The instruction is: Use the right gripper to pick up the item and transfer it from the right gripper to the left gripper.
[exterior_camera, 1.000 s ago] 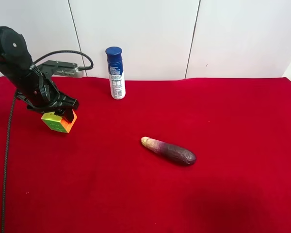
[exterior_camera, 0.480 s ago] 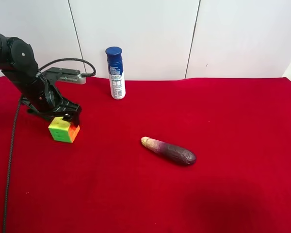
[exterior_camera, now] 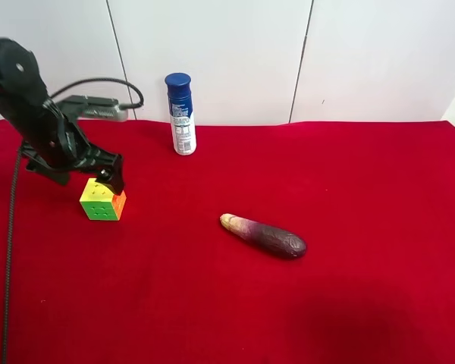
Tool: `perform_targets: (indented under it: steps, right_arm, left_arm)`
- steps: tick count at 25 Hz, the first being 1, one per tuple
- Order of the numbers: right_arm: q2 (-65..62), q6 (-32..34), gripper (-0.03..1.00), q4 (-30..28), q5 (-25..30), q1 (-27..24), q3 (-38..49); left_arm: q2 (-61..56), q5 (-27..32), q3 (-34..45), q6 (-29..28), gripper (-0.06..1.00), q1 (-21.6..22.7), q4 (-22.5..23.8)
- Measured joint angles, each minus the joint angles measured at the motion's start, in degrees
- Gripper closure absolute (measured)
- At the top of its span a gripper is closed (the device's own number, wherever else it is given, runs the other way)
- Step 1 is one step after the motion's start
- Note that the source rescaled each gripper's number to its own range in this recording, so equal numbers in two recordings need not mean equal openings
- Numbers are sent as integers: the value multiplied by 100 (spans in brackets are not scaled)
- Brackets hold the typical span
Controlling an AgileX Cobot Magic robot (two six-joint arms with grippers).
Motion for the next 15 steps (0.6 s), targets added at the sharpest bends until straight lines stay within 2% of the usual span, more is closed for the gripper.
perform_targets:
  steps: [9, 15]
  right_arm:
    - [0, 0, -3, 0, 0, 0, 0]
    - [0, 0, -3, 0, 0, 0, 0]
  left_arm:
    - [-1855, 2053, -7, -86, -5, 0, 0]
    - [-3442, 2598, -7, -166, -5, 0, 0]
